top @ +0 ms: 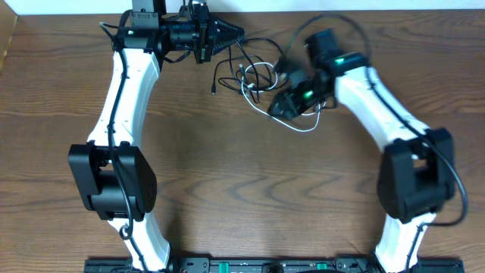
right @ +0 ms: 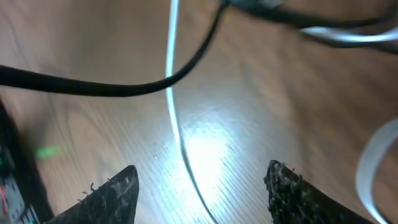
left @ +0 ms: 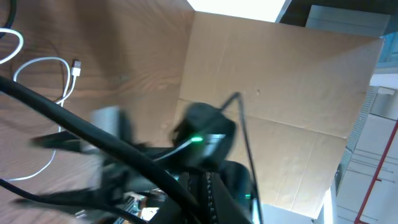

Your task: Untangle cables

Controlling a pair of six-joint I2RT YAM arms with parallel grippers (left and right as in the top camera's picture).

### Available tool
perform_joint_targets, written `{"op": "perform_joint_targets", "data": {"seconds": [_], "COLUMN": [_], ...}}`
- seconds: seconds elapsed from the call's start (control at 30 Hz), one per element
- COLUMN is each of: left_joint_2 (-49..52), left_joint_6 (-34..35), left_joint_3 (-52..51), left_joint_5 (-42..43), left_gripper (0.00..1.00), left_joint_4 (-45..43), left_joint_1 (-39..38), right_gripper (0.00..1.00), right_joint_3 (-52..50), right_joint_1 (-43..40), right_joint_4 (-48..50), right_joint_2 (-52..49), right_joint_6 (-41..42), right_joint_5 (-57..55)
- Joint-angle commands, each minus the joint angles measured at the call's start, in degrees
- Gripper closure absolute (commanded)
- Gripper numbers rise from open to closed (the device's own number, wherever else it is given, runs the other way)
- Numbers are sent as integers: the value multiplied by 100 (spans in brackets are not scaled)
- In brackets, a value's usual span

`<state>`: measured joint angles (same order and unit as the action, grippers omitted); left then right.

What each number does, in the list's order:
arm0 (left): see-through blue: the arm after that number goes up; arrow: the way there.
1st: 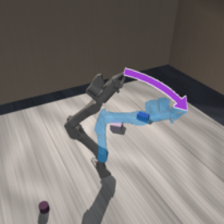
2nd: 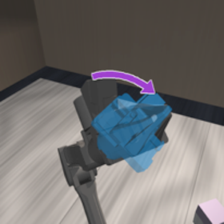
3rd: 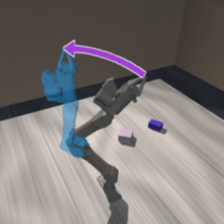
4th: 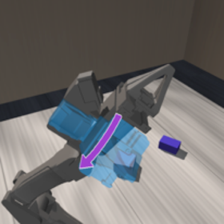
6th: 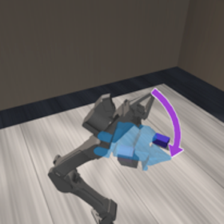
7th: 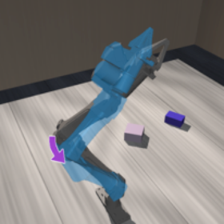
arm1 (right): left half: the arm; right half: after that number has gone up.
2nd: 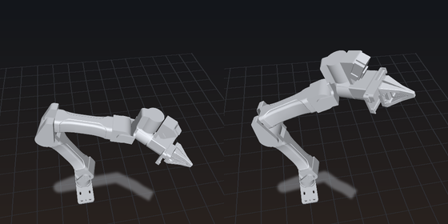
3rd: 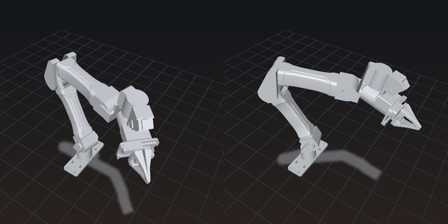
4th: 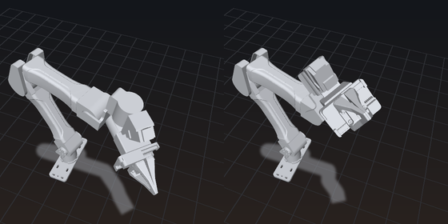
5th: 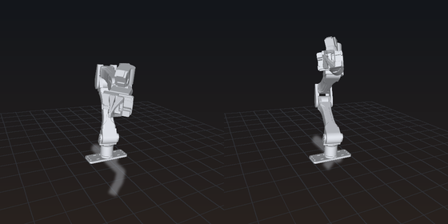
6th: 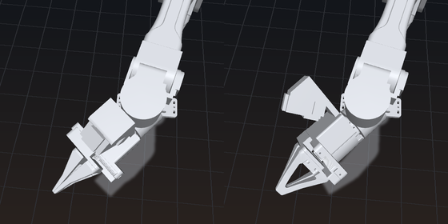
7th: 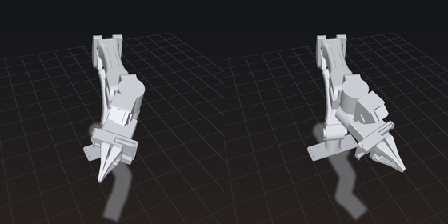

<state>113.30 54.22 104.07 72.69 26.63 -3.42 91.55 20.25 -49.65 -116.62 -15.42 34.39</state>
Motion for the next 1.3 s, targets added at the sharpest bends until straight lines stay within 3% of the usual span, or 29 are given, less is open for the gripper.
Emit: {"op": "perform_joint_targets", "data": {"seconds": [0.0, 0.07, 0.13, 0.17, 0.3, 0.47, 0.73, 0.9, 1.07, 1.1, 1.17, 1.27], "left_joint_2": [-142, -142, -142, -142, -142, -142, -142, -142, -142, -142, -142, -144], "left_joint_6": [15, 15, 13, 13, 7, -105, -315, -619, -1003, -1095, -1316, -1482], "left_joint_3": [52, 52, 52, 52, 52, 50, 50, 50, 50, 50, 52, 52], "left_joint_5": [-11, -15, -28, -31, -146, -354, -1045, -1703, -1582, -1419, -997, -184], "left_gripper": [92, 93, 93, 93, 93, 93, 93, 93, 93, 93, 93, 93], "left_joint_4": [-24, -24, -22, -22, -20, -17, 107, 748, 1049, 1027, 892, 415], "left_joint_1": [24, 31, 59, 70, 181, 229, 238, 238, 197, 181, 144, 70], "right_gripper": [42, 59, 90, 99, 99, 99, 99, 99, 99, 98, 81, 65], "right_joint_3": [24, 24, 28, 28, 28, 28, 28, 28, 17, 17, 17, 17], "right_joint_1": [245, 341, 369, 361, 61, -693, -2723, -3622, -3469, -3394, -3174, -2758], "right_joint_4": [-9, -7, 17, 15, -39, -254, -181, -94, -247, -249, -243, -166], "right_joint_2": [-212, -256, -245, -210, 170, 1279, 3348, 3650, 3287, 3195, 2938, 2494], "right_joint_6": [-595, -654, -651, -647, -48, 94, 1589, 2120, 2037, 1974, 1893, 1694], "right_joint_5": [223, 221, 219, 219, 289, 1196, 1720, 1655, 1523, 1526, 1526, 1528]}}
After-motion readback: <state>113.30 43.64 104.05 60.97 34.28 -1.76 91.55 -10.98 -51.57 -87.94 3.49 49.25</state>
